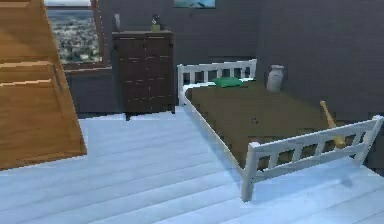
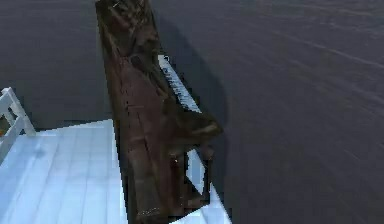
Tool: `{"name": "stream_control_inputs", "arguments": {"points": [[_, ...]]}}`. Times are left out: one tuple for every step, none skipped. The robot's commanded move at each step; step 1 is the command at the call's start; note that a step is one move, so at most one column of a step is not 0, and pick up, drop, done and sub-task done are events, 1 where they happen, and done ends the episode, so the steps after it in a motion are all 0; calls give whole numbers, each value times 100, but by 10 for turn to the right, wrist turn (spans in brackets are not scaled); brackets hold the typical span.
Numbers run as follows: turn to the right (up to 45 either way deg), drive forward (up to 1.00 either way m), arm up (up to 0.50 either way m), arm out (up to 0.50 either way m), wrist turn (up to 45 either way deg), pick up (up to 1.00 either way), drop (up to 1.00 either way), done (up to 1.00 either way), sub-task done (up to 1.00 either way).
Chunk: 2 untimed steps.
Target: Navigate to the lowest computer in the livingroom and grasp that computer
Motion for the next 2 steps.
{"name": "stream_control_inputs", "arguments": {"points": [[-330,0,0,0,0,0,0,0,0],[0,80,0,0,0,0,0,0,0]]}}
